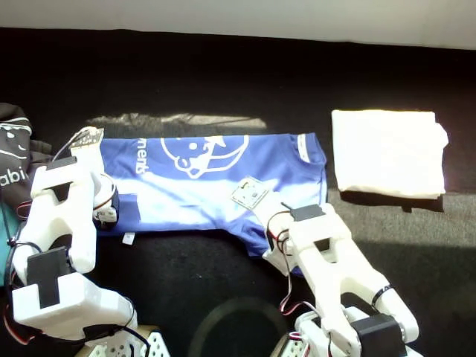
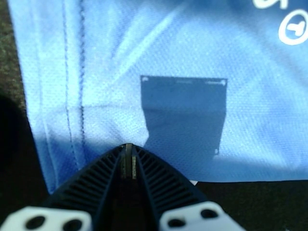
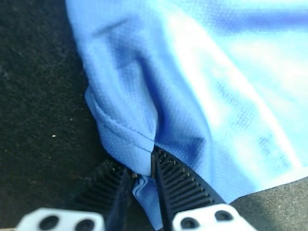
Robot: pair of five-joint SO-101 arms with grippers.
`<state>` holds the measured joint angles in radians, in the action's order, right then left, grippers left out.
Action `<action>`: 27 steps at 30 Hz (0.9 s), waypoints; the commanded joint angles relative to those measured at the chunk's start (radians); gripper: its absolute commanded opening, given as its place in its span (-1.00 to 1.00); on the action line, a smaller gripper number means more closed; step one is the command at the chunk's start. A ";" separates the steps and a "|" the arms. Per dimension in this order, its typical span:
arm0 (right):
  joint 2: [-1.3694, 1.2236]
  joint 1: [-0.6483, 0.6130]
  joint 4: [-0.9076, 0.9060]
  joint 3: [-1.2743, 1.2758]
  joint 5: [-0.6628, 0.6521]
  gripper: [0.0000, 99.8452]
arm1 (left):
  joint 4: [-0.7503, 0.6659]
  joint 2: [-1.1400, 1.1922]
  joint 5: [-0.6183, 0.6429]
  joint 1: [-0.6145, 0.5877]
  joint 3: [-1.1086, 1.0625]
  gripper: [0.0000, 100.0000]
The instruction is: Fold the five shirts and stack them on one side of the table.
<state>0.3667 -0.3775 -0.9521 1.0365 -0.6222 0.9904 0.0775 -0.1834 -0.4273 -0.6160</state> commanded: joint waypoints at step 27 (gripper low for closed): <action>-0.814 0.116 -0.249 -1.267 -0.008 -0.98 | -0.034 0.005 -0.003 -0.005 -0.001 -0.98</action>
<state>-0.3560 -0.2808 -1.1408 -0.0345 -0.6237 0.9904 0.0775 -0.1834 -0.4273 -0.6160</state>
